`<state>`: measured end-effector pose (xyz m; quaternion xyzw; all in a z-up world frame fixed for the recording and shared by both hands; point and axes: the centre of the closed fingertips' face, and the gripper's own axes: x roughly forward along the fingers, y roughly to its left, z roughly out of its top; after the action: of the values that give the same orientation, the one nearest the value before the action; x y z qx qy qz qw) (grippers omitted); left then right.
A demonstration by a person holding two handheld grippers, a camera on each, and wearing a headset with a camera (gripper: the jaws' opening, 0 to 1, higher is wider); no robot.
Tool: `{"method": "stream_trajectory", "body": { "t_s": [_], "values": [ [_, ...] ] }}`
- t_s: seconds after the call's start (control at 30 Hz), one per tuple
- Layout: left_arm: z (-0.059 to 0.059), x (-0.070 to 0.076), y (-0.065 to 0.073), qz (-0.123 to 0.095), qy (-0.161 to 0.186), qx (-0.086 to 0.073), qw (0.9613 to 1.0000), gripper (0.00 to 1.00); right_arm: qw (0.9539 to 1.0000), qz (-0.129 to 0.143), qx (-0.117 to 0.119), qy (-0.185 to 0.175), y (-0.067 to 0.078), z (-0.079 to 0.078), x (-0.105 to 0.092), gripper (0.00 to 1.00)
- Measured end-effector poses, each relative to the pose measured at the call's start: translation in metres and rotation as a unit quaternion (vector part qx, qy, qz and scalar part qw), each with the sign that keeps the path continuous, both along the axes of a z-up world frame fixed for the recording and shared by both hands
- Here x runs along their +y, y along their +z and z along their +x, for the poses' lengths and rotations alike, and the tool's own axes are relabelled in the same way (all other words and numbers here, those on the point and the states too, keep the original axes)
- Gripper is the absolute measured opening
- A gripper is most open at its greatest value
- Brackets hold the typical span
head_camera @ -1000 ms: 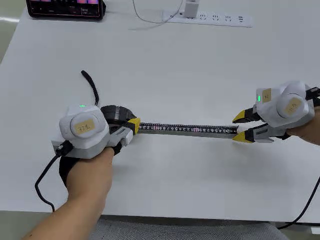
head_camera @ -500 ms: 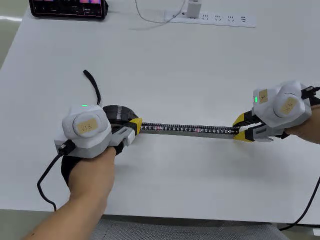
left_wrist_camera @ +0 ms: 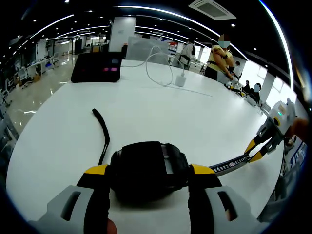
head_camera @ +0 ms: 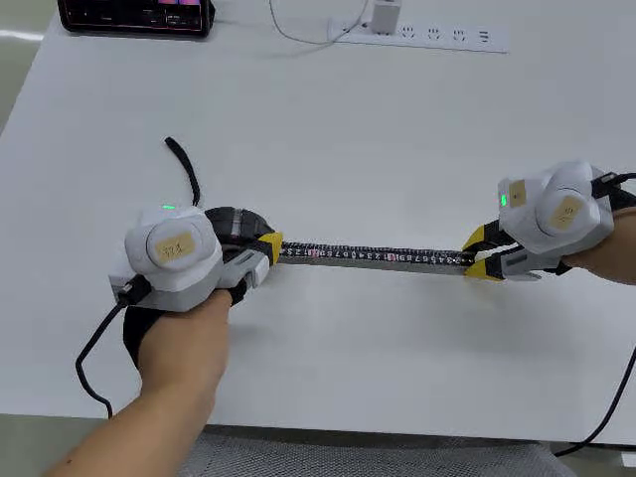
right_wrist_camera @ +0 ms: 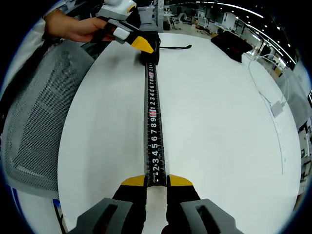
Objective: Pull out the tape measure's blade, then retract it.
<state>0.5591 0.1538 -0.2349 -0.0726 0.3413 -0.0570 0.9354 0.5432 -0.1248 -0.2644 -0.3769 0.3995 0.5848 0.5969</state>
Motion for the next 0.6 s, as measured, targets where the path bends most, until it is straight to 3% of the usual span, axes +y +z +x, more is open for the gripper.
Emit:
{"method": "stream_trajectory", "body": {
  "t_s": [0.23,0.6],
  "values": [
    [-0.0002,0.0000,-0.0002,0.002,-0.004,0.001,1.0000,0.61,1.0000,-0.001,-0.007,-0.002,-0.0002,0.0024,-0.0001,0.11],
    [-0.0004,0.0007,-0.0009,0.010,-0.011,0.011,0.9998,0.58,1.0000,0.000,0.007,-0.007,-0.0001,0.0000,0.0024,0.10]
  ]
}}
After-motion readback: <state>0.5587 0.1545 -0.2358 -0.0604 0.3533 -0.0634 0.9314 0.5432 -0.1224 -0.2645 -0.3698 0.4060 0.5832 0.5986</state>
